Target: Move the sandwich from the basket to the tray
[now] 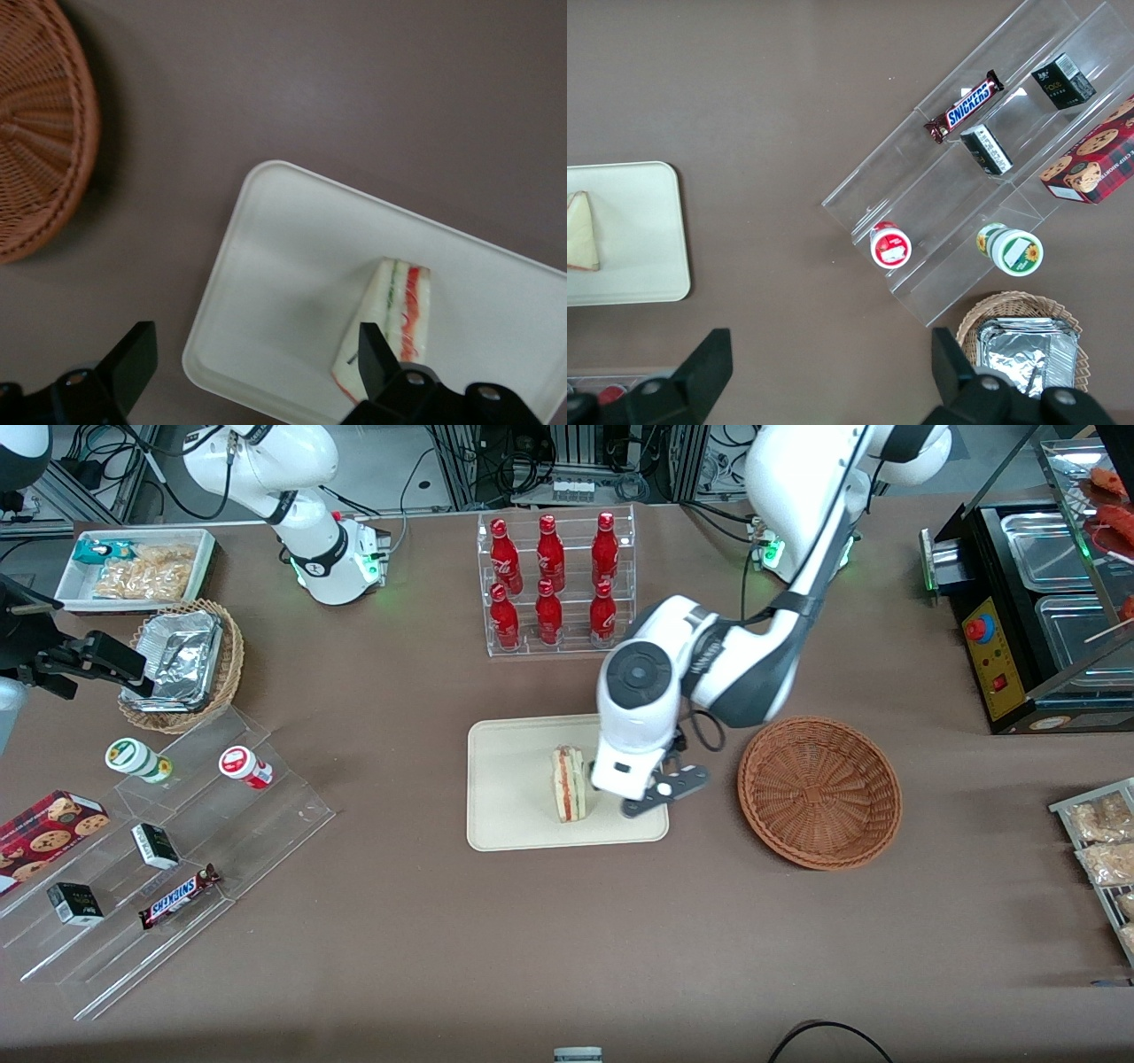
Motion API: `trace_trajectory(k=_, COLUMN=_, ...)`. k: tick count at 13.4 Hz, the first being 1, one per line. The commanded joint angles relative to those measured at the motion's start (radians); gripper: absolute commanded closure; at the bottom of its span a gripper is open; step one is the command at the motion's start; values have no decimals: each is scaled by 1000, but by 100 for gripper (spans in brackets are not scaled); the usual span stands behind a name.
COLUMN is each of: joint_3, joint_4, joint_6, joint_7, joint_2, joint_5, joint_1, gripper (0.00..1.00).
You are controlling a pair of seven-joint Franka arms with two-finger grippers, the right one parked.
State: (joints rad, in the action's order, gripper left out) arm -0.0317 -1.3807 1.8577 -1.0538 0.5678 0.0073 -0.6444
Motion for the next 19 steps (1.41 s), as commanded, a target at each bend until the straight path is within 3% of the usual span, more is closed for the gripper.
trace_trajectory(k=1, joint_3=4, joint_4=-91, joint_6=-21, joint_7=67, joint_2=-81, joint_5=-4, joint_1=48, gripper=0)
trace_trajectory(k=9, joint_3=4, joint_4=-294, joint_6=-26, joint_7=300, joint_2=-267, joint_5=-6, joint_1=212, gripper=0)
trace_trajectory(k=14, joint_3=9, joint_4=-337, joint_6=-185, joint_7=555, joint_2=-411, joint_5=-7, joint_1=368, gripper=0)
trace_trajectory(k=17, joint_3=119, joint_4=-336, joint_6=-257, joint_7=676, joint_2=-463, joint_5=-10, joint_1=540, gripper=0)
trace_trajectory(k=19, joint_3=134, joint_4=-333, joint_6=-305, joint_7=774, joint_2=-502, joint_5=-10, joint_1=589, gripper=0)
